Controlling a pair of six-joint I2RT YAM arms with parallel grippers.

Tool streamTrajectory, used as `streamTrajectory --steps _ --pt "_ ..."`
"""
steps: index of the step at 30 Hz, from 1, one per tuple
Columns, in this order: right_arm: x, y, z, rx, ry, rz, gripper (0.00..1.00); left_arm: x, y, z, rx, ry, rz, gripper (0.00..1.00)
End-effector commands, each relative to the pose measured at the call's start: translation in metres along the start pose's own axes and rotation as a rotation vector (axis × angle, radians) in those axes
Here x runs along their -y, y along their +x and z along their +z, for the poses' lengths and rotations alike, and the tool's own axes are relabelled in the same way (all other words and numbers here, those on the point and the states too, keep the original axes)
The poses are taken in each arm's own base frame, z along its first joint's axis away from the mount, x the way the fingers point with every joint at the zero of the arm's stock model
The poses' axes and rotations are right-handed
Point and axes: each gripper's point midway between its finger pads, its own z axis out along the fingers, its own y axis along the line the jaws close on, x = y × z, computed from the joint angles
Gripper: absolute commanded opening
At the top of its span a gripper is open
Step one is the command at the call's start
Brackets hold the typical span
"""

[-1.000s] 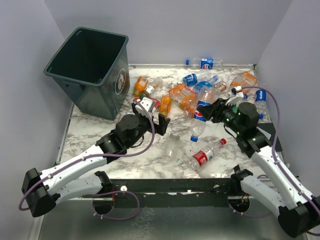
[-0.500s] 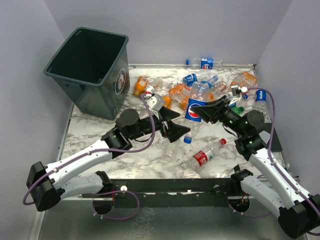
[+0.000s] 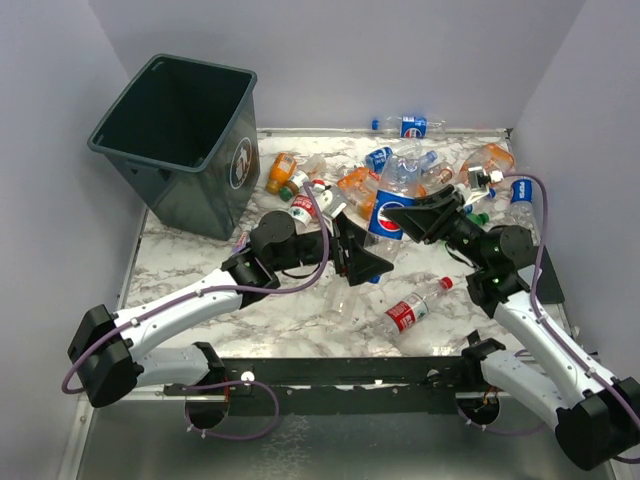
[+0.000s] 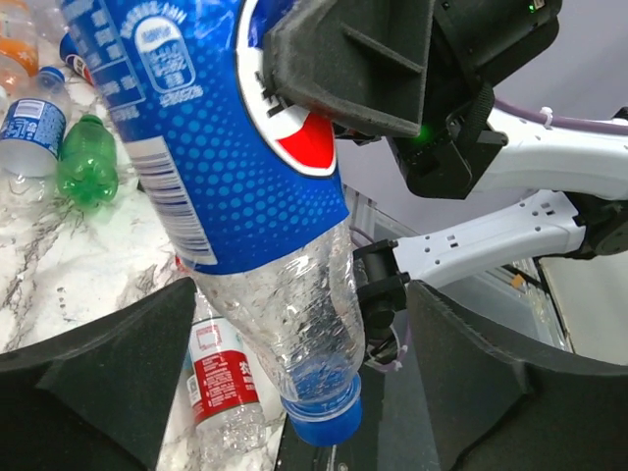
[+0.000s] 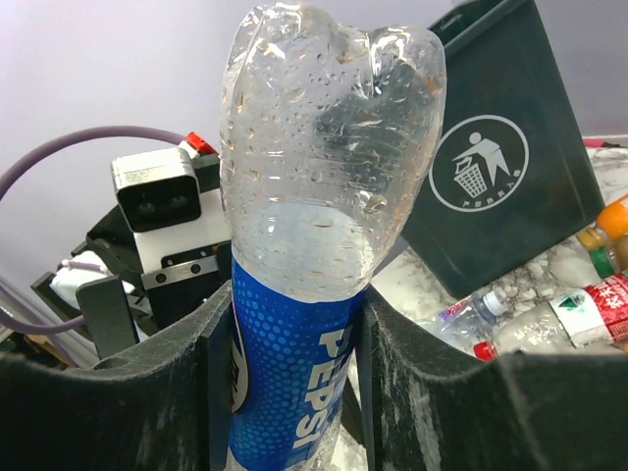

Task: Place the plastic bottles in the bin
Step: Pick up the plastic bottle at the center of the board, then place the plastic bottle in the trash bin.

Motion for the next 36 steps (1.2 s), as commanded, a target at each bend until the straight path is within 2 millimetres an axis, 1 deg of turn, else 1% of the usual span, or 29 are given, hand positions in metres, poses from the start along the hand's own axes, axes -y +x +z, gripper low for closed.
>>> streamTrajectory --steps 1,4,6,8,9,11,12,13,15,16,21,23,24,25,27,29,30,31,32,34,36 --pt "-0.008 0.003 -0.001 -0.019 -0.051 0.005 0.45 0.018 -0.013 0.002 0.018 0.078 0.019 0.8" --pt "-0.01 0.004 0.0 -0.039 -0.058 0.006 0.5 0.02 -0.014 0.001 0.02 0.082 0.026 0.61" --pt "-0.011 0.005 0.001 -0.054 -0.061 0.004 0.56 0.02 -0.015 0.0 0.021 0.082 0.03 0.53" --pt "-0.013 0.006 0.002 -0.072 -0.062 -0.001 0.64 0.02 -0.015 0.0 0.024 0.082 0.033 0.46" --pt "-0.014 0.006 0.002 -0.081 -0.063 -0.005 0.71 0.021 -0.015 0.0 0.024 0.082 0.035 0.43" --pt "-0.015 0.006 0.002 -0.098 -0.061 -0.01 0.79 0.02 -0.016 -0.001 0.03 0.075 0.038 0.38" --pt "-0.016 0.005 0.002 -0.104 -0.055 -0.014 0.86 0.019 -0.018 -0.001 0.035 0.069 0.042 0.37" --pt "-0.017 0.004 0.003 -0.113 -0.046 -0.021 0.92 0.017 -0.02 -0.002 0.044 0.054 0.048 0.36" --pt "-0.018 0.002 0.002 -0.125 -0.025 -0.038 0.98 0.012 -0.026 -0.005 0.066 0.007 0.068 0.3" --pt "-0.019 -0.001 0.001 -0.124 -0.013 -0.05 1.0 0.009 -0.031 -0.007 0.083 -0.019 0.083 0.27" --pt "-0.028 -0.015 -0.002 -0.135 0.034 -0.139 1.0 -0.005 -0.061 -0.024 0.164 -0.172 0.178 0.14" --pt "-0.032 -0.02 -0.004 -0.131 0.046 -0.167 1.0 -0.009 -0.073 -0.03 0.187 -0.226 0.215 0.07" --pt "-0.033 -0.024 -0.005 -0.127 0.059 -0.181 1.0 -0.012 -0.08 -0.034 0.198 -0.261 0.237 0.02" --pt "-0.036 -0.027 -0.006 -0.122 0.073 -0.199 1.0 -0.017 -0.088 -0.039 0.209 -0.309 0.26 0.0" --pt "-0.04 -0.035 -0.01 -0.112 0.098 -0.239 1.0 -0.031 -0.109 -0.055 0.246 -0.449 0.31 0.0" --pt "-0.045 -0.042 -0.016 -0.105 0.12 -0.28 1.0 -0.049 -0.137 -0.079 0.292 -0.645 0.375 0.0" --pt "-0.045 -0.041 -0.021 -0.116 0.142 -0.292 1.0 -0.058 -0.149 -0.091 0.301 -0.744 0.408 0.0" --pt "-0.045 -0.042 -0.024 -0.116 0.156 -0.306 1.0 -0.065 -0.168 -0.107 0.315 -0.861 0.454 0.0" --pt "-0.044 -0.042 -0.027 -0.114 0.172 -0.317 1.0 -0.078 -0.177 -0.121 0.297 -0.989 0.495 0.0" --pt "-0.036 -0.04 -0.033 -0.106 0.213 -0.322 1.0 -0.095 -0.204 -0.148 0.285 -1.205 0.547 0.0" --pt "-0.027 -0.034 -0.038 -0.106 0.243 -0.31 1.0 -0.102 -0.232 -0.174 0.345 -1.369 0.573 0.0"
